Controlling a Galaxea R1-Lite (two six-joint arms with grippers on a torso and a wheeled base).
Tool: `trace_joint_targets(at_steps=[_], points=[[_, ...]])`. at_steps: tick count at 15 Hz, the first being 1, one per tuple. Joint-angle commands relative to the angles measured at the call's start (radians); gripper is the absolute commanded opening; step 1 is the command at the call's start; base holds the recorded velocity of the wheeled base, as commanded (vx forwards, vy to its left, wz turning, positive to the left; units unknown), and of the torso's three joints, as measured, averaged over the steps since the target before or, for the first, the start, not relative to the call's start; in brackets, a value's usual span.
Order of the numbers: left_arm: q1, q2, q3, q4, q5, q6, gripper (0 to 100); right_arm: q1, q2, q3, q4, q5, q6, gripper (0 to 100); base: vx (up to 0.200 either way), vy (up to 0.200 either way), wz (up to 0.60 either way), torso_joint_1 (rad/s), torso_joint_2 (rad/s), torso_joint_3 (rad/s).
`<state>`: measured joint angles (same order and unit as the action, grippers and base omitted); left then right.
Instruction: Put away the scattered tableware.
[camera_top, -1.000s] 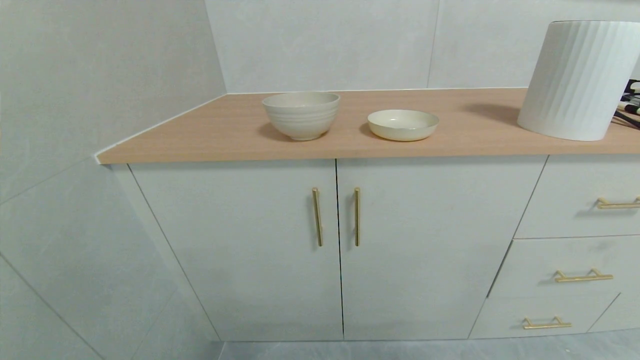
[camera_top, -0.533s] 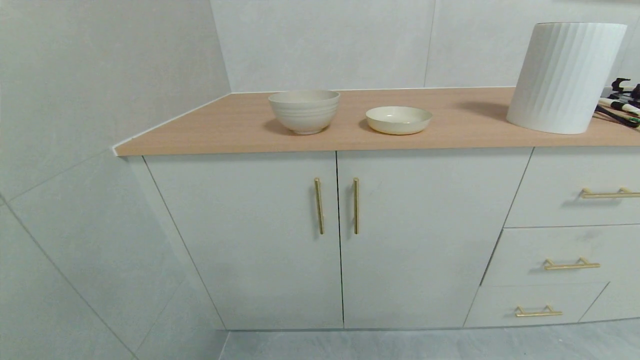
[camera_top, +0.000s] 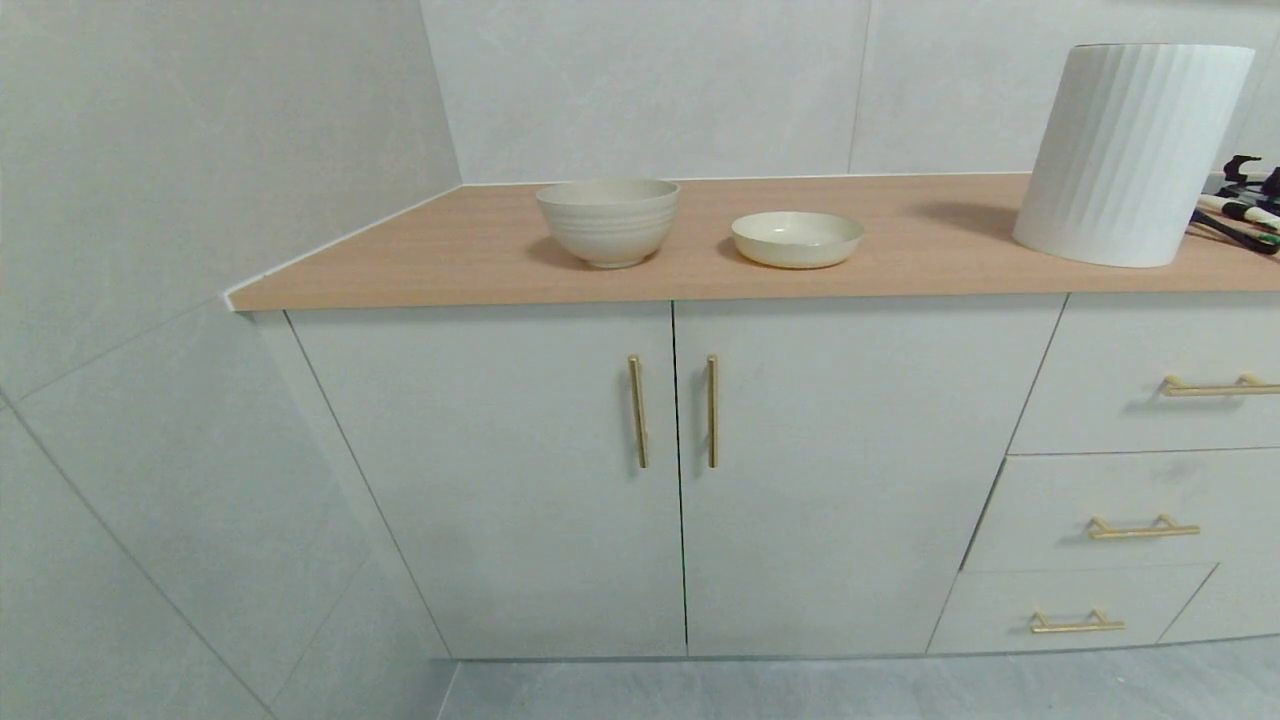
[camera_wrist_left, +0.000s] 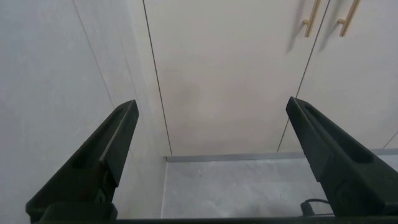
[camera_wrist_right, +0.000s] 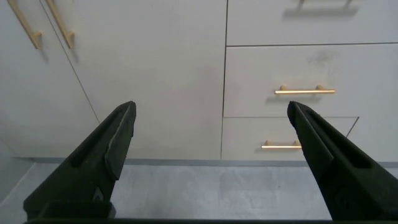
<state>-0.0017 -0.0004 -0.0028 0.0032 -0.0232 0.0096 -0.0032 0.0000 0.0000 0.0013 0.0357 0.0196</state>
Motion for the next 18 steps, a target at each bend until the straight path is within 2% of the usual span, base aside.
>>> trace_joint_targets(at_steps=[1, 4, 6, 8, 9, 10, 15, 18], points=[[0.000, 0.000, 0.000, 0.000, 0.000, 0.001, 100, 0.000, 0.002, 0.000, -0.001, 0.000, 0.002, 100, 0.000, 0.000, 0.00, 0.000, 0.00, 0.000], [0.000, 0.000, 0.000, 0.001, 0.000, 0.003, 100, 0.000, 0.000, -0.032, -0.027, 0.016, 0.011, 100, 0.000, 0.000, 0.00, 0.000, 0.00, 0.000], [0.000, 0.000, 0.000, 0.001, 0.000, 0.003, 100, 0.005, 0.031, -0.152, -0.006, 0.151, 0.100, 100, 0.000, 0.000, 0.00, 0.000, 0.00, 0.000], [0.000, 0.000, 0.000, 0.000, 0.000, -0.002, 100, 0.020, 0.138, -0.160, 0.040, 0.300, 0.097, 100, 0.000, 0.000, 0.00, 0.000, 0.00, 0.000], [0.000, 0.000, 0.000, 0.000, 0.000, -0.002, 100, 0.055, 0.264, -0.172, 0.037, 0.437, 0.099, 100, 0.000, 0.000, 0.00, 0.000, 0.00, 0.000], [0.000, 0.000, 0.000, 0.000, 0.000, -0.002, 100, 0.071, 0.336, -0.186, 0.034, 0.477, 0.099, 100, 0.000, 0.000, 0.00, 0.000, 0.00, 0.000], [0.000, 0.000, 0.000, 0.000, 0.000, -0.002, 100, 0.302, 0.977, -0.514, -0.015, 0.483, 0.092, 100, 0.000, 0.000, 0.00, 0.000, 0.00, 0.000], [0.000, 0.000, 0.000, 0.000, 0.000, -0.002, 100, 0.373, 1.296, -0.607, -0.247, 0.480, 0.097, 100, 0.000, 0.000, 0.00, 0.000, 0.00, 0.000]])
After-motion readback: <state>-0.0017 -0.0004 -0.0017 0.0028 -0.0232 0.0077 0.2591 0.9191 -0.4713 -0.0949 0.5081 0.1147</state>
